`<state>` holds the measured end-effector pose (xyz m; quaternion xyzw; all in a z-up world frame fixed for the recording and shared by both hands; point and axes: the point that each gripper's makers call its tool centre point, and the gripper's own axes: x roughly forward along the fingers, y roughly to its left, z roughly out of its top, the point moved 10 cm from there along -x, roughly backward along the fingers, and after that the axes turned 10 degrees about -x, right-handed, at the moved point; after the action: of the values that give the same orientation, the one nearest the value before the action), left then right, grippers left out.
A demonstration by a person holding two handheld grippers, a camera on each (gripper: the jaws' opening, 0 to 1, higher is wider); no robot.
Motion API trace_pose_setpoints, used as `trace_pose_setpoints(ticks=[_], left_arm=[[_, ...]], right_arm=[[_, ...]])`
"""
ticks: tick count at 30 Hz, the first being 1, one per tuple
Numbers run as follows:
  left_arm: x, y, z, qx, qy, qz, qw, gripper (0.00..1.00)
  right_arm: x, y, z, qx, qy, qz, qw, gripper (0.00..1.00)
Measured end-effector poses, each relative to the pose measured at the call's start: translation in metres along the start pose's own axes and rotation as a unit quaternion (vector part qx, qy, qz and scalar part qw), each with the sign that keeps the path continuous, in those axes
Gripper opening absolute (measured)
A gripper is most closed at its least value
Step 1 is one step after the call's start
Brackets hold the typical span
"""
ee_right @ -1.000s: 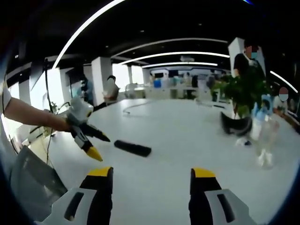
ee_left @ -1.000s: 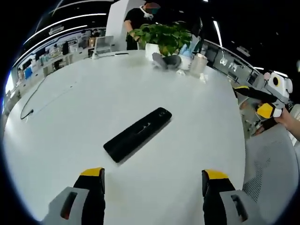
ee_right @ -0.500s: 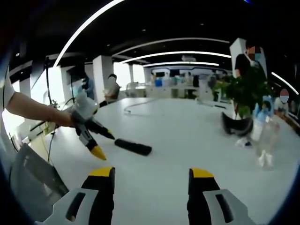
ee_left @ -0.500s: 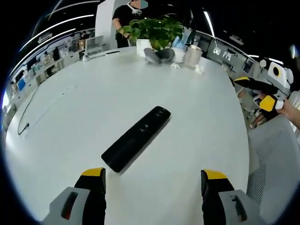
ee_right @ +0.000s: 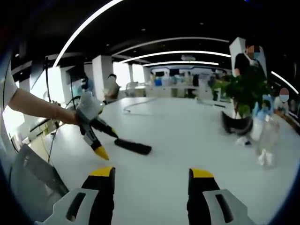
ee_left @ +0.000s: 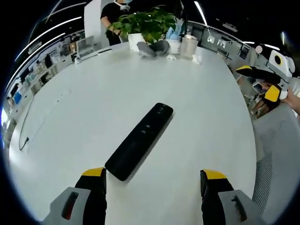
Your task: Press the specified remote control buttons in sequence, fully releasing each button before pressing the next.
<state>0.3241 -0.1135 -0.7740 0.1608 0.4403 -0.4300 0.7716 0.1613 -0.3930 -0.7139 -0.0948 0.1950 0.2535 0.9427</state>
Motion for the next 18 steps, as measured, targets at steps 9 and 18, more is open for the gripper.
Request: trace_pose_setpoints(ticks=[9,18], left_arm=[[0.002,0.002,0.006,0.065,0.024,0.013,0.9975,0.85],[0.012,0.001,0.011,0.085,0.041,0.006,0.9956,0.85]], right_arm=[[0.000,0.000,0.000,0.001,0.001,0.002,1.0000,0.61],[0.001,-0.001,0.000,0.005,-0.001,0.000,1.0000,0.61]])
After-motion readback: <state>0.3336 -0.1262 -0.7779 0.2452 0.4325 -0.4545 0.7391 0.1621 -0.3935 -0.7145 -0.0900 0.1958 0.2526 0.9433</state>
